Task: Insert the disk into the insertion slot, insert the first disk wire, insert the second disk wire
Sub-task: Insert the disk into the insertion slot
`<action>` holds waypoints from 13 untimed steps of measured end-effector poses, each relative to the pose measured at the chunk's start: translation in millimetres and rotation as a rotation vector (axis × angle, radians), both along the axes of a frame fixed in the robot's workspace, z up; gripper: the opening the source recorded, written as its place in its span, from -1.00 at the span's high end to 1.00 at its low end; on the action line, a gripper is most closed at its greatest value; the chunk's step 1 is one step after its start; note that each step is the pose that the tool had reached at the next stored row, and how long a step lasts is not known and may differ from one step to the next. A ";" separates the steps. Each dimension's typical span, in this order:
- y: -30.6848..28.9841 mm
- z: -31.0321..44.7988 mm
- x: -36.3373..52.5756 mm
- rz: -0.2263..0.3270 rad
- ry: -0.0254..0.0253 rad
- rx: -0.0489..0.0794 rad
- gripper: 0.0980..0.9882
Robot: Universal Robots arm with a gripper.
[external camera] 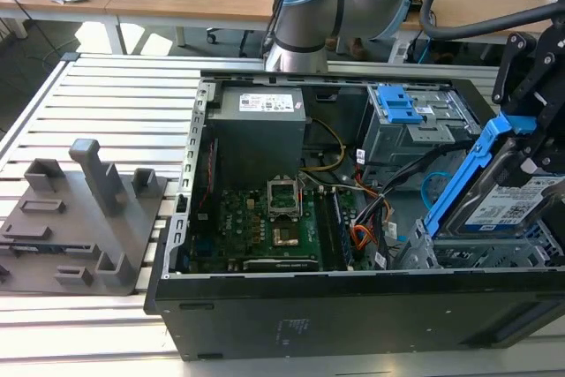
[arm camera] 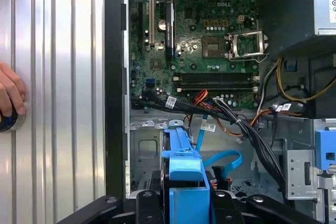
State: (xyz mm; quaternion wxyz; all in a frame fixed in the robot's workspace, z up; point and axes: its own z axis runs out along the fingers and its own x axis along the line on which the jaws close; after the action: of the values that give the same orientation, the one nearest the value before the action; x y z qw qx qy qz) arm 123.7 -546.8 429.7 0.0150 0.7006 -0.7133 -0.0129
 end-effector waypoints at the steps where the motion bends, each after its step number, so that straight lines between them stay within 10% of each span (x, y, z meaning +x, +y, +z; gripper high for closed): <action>1: 0.0 -1.2 0.0 0.000 0.0000 0.000 0.40; 13: 0.0 -24.5 0.0 0.000 0.0002 0.000 0.40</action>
State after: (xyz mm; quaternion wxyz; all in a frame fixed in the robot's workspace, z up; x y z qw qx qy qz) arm 123.7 -546.8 405.2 0.0151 0.7006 -0.7132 -0.0131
